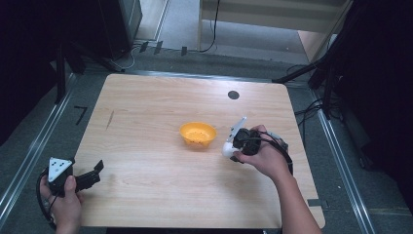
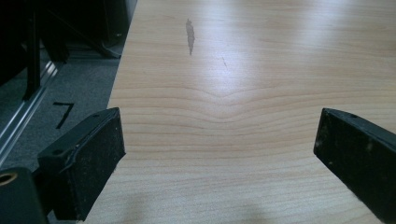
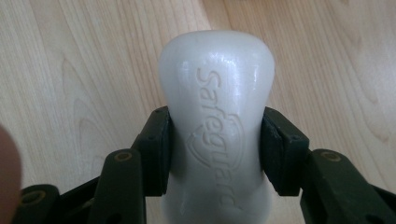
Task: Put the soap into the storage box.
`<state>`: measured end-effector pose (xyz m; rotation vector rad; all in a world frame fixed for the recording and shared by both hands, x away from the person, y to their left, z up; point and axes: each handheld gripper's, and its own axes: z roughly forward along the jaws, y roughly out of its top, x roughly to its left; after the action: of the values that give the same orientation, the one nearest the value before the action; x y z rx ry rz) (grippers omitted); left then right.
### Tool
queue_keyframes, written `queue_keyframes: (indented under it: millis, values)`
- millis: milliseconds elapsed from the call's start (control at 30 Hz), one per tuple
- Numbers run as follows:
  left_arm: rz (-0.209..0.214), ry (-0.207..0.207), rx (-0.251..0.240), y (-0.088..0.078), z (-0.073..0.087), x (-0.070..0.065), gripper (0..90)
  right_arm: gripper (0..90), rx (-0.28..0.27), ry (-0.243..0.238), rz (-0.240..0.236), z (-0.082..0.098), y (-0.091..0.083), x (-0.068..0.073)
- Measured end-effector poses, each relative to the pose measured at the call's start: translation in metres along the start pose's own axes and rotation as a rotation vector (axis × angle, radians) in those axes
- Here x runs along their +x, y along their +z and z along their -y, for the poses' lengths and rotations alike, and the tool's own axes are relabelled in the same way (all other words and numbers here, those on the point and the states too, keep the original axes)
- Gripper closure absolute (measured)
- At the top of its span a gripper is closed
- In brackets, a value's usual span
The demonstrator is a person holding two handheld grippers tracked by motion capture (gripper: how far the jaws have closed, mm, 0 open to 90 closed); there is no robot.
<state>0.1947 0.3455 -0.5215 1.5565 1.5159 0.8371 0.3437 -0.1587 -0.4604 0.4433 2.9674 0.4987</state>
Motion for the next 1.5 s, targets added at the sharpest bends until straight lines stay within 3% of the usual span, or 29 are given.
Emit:
queue_keyframes:
  millis: [267, 467, 900, 1500]
  values:
    - [0.003, 0.002, -0.001, 0.0, 0.0, 0.0, 2.1, 51.4, 0.0, -0.012, -0.008, -0.007, 0.003, -0.004]
    - [0.004, 0.0, 0.0, 0.0, 0.0, 0.0, 2.1, 51.3, -0.005, -0.051, 0.008, -0.013, 0.002, -0.008]
    - [0.005, -0.001, 0.0, 0.0, 0.0, 0.001, 2.1, 51.3, -0.03, -0.074, 0.011, -0.031, -0.004, -0.015]
    - [0.007, 0.0, 0.001, 0.0, 0.0, 0.001, 2.1, 51.3, -0.03, -0.11, 0.018, -0.057, -0.001, -0.023]
